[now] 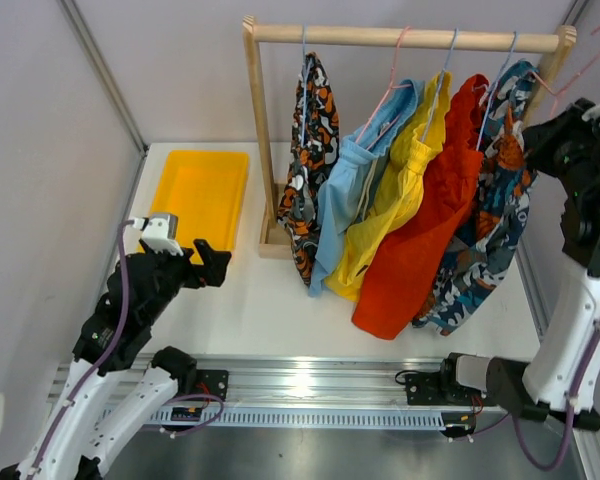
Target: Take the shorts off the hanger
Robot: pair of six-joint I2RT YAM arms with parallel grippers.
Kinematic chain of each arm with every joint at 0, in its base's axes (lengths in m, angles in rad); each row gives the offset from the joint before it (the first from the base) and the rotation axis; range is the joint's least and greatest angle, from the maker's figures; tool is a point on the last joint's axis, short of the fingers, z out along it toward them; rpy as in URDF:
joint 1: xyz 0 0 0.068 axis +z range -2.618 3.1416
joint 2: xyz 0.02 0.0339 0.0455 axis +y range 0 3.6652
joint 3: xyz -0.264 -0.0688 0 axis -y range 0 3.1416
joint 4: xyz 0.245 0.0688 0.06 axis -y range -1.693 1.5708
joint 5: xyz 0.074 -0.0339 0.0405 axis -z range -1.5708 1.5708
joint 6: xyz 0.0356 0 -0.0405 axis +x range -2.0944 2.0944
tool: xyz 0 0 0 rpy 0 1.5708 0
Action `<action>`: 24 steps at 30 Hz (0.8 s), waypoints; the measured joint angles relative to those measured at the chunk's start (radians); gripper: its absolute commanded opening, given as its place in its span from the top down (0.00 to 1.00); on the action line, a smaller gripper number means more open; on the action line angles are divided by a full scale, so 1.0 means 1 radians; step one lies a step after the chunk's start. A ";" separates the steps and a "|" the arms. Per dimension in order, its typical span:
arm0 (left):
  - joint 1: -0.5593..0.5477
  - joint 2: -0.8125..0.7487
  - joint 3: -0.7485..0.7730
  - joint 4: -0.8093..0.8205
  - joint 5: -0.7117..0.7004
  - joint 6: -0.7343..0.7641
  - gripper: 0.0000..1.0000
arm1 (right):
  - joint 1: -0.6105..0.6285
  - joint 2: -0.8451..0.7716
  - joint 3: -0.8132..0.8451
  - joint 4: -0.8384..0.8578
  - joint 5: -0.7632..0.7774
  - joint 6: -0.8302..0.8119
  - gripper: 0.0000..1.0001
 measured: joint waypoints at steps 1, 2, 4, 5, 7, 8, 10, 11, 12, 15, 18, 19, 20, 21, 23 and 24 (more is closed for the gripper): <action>-0.013 0.013 0.025 0.008 0.019 -0.001 0.01 | 0.001 -0.032 -0.020 0.000 0.000 0.001 1.00; -0.042 0.033 0.060 0.026 0.035 -0.002 0.01 | 0.001 -0.073 -0.048 0.006 0.000 0.003 1.00; -0.116 0.078 0.136 0.058 0.067 -0.001 0.01 | 0.001 -0.142 -0.099 0.010 -0.001 0.004 1.00; -0.160 0.100 0.171 0.072 0.069 0.000 0.01 | 0.001 -0.169 -0.125 0.012 -0.002 0.006 1.00; -0.303 0.179 0.278 0.102 0.051 0.011 0.01 | 0.001 -0.220 -0.168 0.014 -0.002 0.011 1.00; -0.378 0.214 0.321 0.120 0.040 0.016 0.01 | 0.001 -0.233 -0.183 0.014 -0.003 0.012 1.00; -0.583 0.310 0.415 0.160 -0.048 0.045 0.01 | 0.001 -0.258 -0.222 0.019 -0.003 0.019 1.00; -0.701 0.357 0.451 0.184 -0.103 0.065 0.01 | 0.001 -0.263 -0.241 0.020 -0.003 0.020 1.00; -0.795 0.404 0.482 0.205 -0.152 0.082 0.01 | 0.001 -0.267 -0.261 0.022 -0.003 0.023 1.00; -1.014 0.554 0.531 0.293 -0.250 0.124 0.01 | 0.001 -0.268 -0.314 0.017 -0.005 0.033 1.00; -1.110 0.687 0.536 0.372 -0.301 0.143 0.01 | 0.001 -0.262 -0.340 0.009 -0.005 0.038 1.00; -1.136 0.740 0.537 0.393 -0.311 0.148 0.01 | 0.001 -0.262 -0.347 0.003 -0.003 0.039 1.00; -1.158 0.788 0.538 0.407 -0.323 0.151 0.01 | 0.001 -0.261 -0.351 -0.003 -0.002 0.041 1.00; -1.182 0.840 0.545 0.421 -0.334 0.159 0.01 | 0.002 -0.263 -0.353 -0.009 0.002 0.042 1.00; -1.210 0.916 0.576 0.434 -0.348 0.171 0.01 | 0.006 -0.269 -0.353 -0.015 0.011 0.044 1.00; -1.224 0.960 0.607 0.439 -0.356 0.177 0.01 | 0.011 -0.275 -0.354 -0.018 0.018 0.045 1.00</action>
